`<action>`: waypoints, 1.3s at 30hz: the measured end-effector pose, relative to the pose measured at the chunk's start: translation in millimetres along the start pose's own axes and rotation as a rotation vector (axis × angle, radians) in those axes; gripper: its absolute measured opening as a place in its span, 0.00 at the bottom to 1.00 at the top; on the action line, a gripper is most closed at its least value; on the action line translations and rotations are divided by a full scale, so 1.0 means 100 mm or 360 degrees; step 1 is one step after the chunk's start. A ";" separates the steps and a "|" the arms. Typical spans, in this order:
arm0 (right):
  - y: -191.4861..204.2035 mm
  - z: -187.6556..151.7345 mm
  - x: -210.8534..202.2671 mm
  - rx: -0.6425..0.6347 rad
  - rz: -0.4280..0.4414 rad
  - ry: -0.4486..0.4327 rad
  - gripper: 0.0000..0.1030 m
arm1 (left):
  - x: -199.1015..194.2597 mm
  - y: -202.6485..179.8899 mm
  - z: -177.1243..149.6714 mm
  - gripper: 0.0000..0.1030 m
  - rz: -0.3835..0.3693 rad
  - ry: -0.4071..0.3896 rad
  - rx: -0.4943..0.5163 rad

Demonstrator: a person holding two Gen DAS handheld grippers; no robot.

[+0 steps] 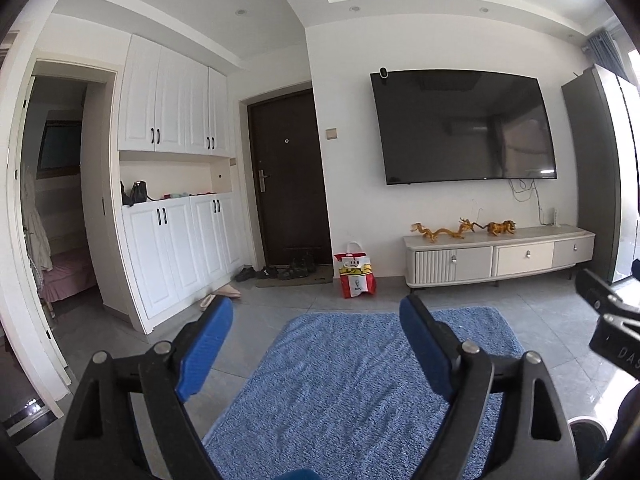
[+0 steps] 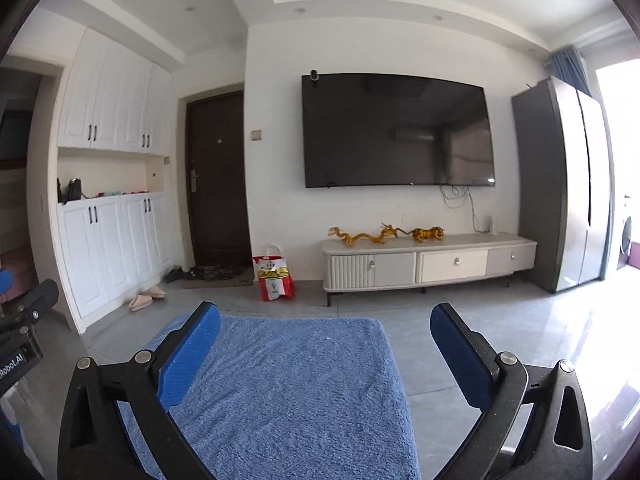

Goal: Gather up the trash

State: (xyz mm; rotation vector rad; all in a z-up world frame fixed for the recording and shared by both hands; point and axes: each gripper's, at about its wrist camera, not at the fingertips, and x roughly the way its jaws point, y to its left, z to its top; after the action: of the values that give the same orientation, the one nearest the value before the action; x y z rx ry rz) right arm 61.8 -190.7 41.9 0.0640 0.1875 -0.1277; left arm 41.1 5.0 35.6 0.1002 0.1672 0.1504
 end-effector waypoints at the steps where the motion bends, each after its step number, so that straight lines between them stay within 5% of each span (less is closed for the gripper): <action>1: -0.01 0.00 -0.03 0.0004 -0.0010 -0.0006 1.00 | -0.01 -0.01 0.00 0.83 0.0000 -0.0001 0.0004; 18: -0.14 -0.03 -0.17 0.0010 -0.0117 -0.0053 1.00 | -0.12 0.07 -0.03 0.83 0.0054 -0.0063 -0.0038; 39: -0.40 -0.20 0.06 -0.0003 -0.0232 0.0091 1.00 | 0.09 -0.18 -0.16 0.83 -0.0009 0.0039 0.0031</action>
State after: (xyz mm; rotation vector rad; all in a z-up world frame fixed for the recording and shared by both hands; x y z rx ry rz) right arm 59.1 -229.6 19.1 0.0520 0.2493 -0.2714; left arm 49.6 -10.4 16.7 0.1173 0.1932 0.1446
